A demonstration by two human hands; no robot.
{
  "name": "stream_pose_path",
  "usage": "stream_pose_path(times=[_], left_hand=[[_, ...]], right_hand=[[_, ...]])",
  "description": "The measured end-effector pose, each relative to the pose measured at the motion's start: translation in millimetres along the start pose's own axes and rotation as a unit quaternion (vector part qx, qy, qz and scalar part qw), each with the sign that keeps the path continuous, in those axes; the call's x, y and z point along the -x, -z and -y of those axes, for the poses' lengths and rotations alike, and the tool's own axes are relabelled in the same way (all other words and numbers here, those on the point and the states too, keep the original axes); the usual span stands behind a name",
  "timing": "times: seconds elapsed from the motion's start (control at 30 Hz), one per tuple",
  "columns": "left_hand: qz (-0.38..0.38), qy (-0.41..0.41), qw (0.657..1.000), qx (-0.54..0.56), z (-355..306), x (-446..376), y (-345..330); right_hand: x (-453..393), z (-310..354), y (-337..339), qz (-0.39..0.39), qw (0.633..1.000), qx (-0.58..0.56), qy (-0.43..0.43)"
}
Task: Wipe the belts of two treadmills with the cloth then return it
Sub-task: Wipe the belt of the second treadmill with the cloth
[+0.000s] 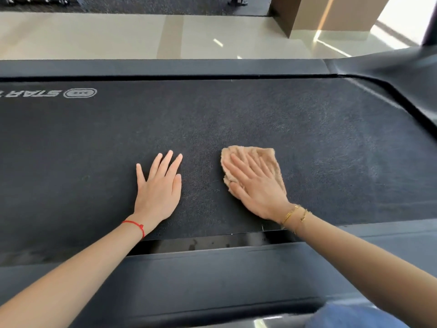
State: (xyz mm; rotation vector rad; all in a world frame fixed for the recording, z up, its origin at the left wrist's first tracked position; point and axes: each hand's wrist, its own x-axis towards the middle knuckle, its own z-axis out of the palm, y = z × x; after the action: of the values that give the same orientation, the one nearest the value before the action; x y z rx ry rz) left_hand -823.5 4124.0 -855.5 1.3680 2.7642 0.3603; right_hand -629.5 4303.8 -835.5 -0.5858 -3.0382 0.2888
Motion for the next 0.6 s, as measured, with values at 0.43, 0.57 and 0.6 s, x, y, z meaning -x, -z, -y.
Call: stream_pose_path(times=[0.43,0.57,0.6], left_hand=[[0.008,-0.006,1.000,-0.004,-1.9,2.4,3.0],[0.003,-0.004,1.000,-0.007,-0.9,1.9,0.7],[0.001,-0.006,1.000,-0.008,-0.6,1.9,-0.3]], right_hand=[[44.8,19.3,6.6,0.058,0.998,-0.004,0.010],[39.2,18.0,1.4,0.040,0.999,-0.003,0.007],[36.2,15.7,0.1,0.034,0.999,0.001,0.011]])
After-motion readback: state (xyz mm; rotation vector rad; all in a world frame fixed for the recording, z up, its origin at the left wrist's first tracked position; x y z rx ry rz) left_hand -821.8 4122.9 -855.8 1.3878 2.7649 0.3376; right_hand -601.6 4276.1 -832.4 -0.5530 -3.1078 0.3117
